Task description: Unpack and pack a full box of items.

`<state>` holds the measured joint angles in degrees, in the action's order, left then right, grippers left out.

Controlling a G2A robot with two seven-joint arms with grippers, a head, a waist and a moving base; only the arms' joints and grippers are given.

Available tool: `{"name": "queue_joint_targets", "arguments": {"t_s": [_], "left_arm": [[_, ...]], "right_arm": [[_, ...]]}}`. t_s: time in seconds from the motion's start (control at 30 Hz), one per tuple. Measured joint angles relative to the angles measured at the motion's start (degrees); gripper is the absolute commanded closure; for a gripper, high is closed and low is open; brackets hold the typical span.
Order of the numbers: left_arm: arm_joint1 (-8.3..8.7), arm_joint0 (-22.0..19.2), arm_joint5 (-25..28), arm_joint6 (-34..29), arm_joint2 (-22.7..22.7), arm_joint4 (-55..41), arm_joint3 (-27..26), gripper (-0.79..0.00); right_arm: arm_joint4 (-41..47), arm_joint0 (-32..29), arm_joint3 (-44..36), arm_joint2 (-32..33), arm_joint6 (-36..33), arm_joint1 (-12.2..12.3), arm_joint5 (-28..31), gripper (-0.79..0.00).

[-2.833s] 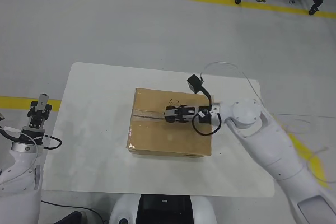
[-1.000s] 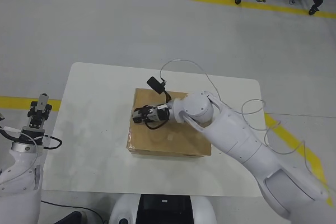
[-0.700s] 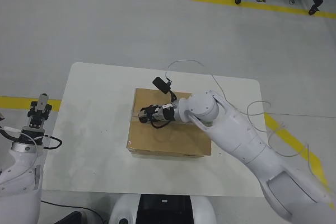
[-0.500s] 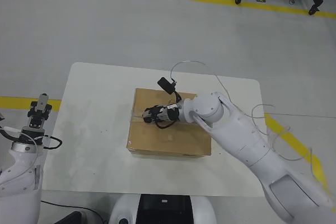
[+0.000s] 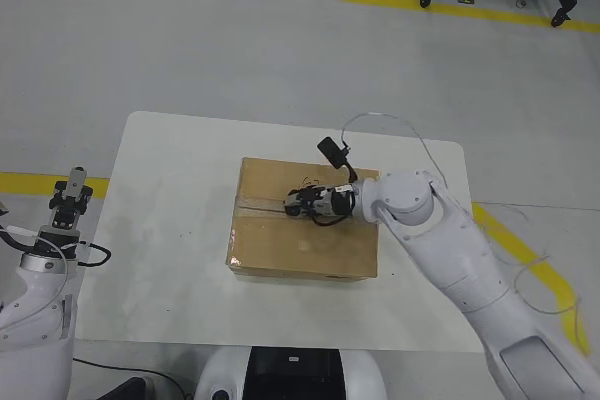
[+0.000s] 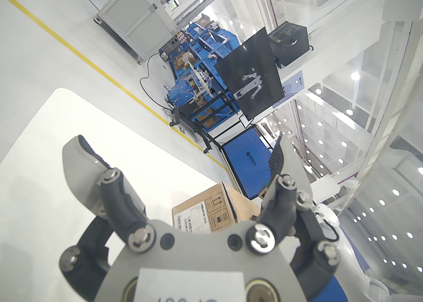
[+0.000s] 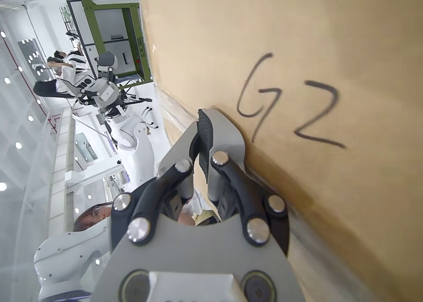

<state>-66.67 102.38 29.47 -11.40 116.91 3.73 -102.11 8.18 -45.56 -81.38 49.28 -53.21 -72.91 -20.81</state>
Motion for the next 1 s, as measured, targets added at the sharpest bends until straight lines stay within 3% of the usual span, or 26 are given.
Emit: {"name": "queue_joint_targets", "arguments": {"t_s": [0.53, 1.0], "left_arm": [[0.0, 0.0, 0.0, 0.0, 0.0, 0.0, 0.0, -0.785], [0.0, 0.0, 0.0, 0.0, 0.0, 0.0, 0.0, -0.785]], "right_arm": [[-3.03, -7.54, -5.97, 8.27, -3.6, 3.44, -1.34, 0.0], [-2.4, -12.54, -6.39, 14.48, -6.07, 5.61, 1.57, 0.0]]}}
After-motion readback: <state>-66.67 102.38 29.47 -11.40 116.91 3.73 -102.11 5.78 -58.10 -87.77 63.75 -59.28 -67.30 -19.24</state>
